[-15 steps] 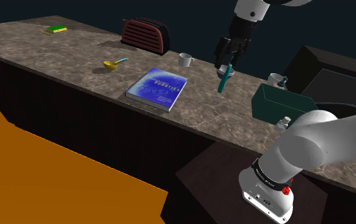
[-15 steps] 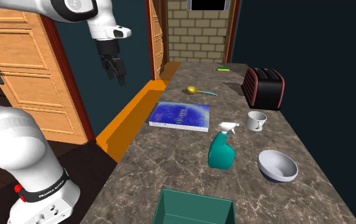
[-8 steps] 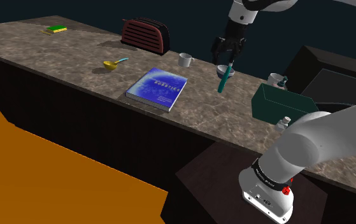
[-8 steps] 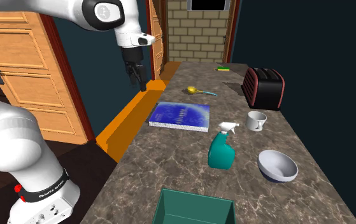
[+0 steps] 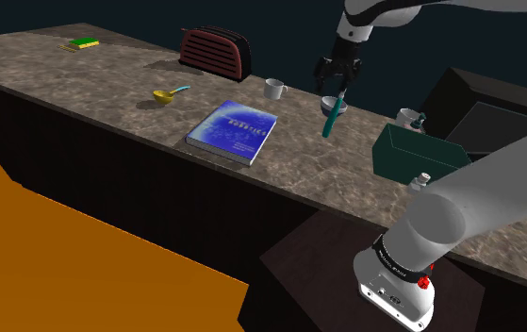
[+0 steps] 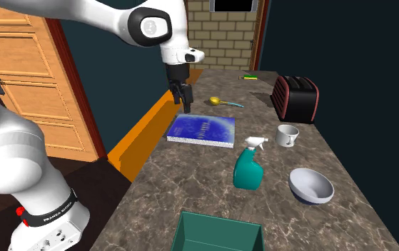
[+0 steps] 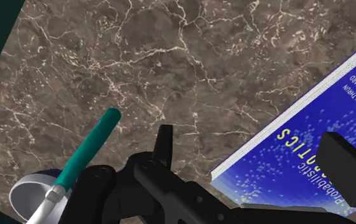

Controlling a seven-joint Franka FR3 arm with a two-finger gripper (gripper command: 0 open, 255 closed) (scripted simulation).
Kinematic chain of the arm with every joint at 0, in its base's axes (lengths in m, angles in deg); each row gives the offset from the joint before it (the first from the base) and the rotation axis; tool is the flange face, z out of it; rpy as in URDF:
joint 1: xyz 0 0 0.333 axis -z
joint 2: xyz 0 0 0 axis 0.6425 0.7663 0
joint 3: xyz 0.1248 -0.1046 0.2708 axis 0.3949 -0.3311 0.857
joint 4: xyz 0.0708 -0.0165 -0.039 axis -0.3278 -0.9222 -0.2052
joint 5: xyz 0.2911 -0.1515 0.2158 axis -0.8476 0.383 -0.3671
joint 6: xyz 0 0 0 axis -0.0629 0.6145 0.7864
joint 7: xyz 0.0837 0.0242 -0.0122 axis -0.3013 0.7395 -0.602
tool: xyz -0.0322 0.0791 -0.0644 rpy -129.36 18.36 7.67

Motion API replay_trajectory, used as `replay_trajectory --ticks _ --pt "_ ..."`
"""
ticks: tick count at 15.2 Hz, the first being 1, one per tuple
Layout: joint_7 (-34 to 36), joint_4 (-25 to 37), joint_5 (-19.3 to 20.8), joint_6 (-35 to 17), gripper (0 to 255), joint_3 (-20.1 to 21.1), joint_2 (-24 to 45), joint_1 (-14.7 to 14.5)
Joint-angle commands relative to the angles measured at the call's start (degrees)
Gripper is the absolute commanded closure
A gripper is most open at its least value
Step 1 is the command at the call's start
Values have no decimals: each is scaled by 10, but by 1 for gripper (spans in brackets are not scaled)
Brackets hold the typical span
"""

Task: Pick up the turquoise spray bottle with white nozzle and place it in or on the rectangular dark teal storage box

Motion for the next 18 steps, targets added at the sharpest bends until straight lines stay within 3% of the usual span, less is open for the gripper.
replay_trajectory --ticks 1,18 --pt "4 26 4 -9 0 -10 34 10" --pt "9 259 -16 -45 0 -94 297 97"
